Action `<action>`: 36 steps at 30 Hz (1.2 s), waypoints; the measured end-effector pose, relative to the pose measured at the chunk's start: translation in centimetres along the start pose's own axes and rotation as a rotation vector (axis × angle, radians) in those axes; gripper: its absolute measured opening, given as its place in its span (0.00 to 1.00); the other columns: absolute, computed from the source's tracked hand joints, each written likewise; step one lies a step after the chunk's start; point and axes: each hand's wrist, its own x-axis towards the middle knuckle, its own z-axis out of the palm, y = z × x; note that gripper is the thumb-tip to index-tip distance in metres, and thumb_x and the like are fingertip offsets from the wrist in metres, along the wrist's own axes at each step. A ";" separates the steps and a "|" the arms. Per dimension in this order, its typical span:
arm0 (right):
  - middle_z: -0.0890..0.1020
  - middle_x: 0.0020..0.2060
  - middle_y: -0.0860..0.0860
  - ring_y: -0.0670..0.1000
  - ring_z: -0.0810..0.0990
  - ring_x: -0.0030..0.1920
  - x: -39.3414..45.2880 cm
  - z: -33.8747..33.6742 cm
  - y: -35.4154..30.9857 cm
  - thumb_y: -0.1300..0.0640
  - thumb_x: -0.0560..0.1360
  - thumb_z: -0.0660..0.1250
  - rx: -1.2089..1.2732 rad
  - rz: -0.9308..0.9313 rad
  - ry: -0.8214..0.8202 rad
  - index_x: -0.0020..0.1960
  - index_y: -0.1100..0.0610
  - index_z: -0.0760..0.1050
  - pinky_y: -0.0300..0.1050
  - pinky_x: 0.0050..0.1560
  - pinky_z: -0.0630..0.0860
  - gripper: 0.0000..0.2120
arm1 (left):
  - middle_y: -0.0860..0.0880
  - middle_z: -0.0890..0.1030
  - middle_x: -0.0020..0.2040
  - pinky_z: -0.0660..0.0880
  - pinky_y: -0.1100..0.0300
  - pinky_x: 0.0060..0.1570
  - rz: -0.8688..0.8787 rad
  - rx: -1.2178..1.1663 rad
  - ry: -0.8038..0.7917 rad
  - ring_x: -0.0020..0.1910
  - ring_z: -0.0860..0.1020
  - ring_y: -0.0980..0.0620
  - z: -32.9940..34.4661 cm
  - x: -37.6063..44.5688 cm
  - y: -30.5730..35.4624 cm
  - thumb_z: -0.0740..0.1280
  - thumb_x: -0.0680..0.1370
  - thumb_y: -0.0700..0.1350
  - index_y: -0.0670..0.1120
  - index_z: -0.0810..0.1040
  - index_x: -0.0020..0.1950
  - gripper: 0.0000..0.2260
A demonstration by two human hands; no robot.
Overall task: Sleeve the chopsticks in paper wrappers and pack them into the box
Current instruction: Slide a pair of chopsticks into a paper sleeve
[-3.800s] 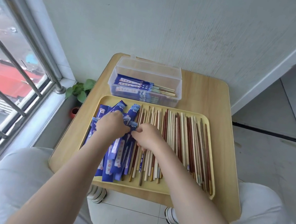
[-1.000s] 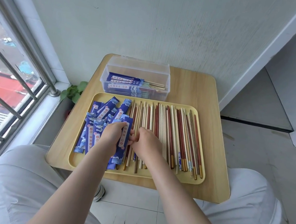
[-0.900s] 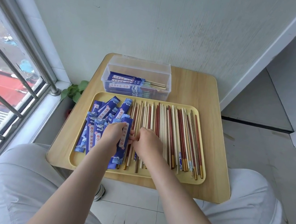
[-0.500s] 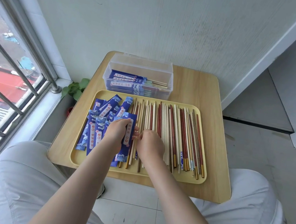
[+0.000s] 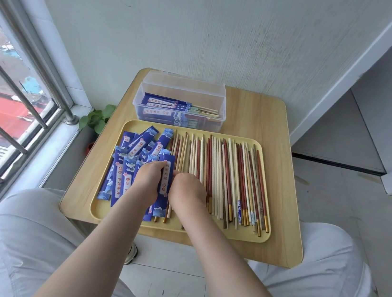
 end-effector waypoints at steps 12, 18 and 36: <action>0.76 0.45 0.52 0.53 0.80 0.46 0.1 0.5 0.9 0.52 0.80 0.67 0.393 0.161 0.006 0.51 0.56 0.71 0.44 0.39 0.74 0.08 | 0.40 0.82 0.43 0.80 0.51 0.47 -0.031 -0.065 -0.062 0.39 0.82 0.45 -0.4 -0.9 0.2 0.61 0.84 0.42 0.36 0.76 0.57 0.10; 0.81 0.43 0.52 0.51 0.80 0.37 -0.1 -1.3 2.4 0.54 0.79 0.67 0.469 0.078 -0.003 0.49 0.58 0.73 0.42 0.31 0.74 0.08 | 0.41 0.82 0.42 0.80 0.51 0.47 -0.043 -0.140 -0.119 0.38 0.81 0.46 -0.5 -1.1 0.5 0.59 0.84 0.41 0.35 0.78 0.56 0.12; 0.80 0.33 0.52 0.48 0.79 0.32 -1.5 -6.4 7.6 0.51 0.80 0.66 0.808 -0.117 0.065 0.49 0.55 0.81 0.43 0.36 0.77 0.09 | 0.35 0.74 0.69 0.80 0.50 0.54 0.021 -0.800 -0.253 0.62 0.79 0.41 1.4 -1.8 2.8 0.56 0.83 0.32 0.36 0.65 0.73 0.17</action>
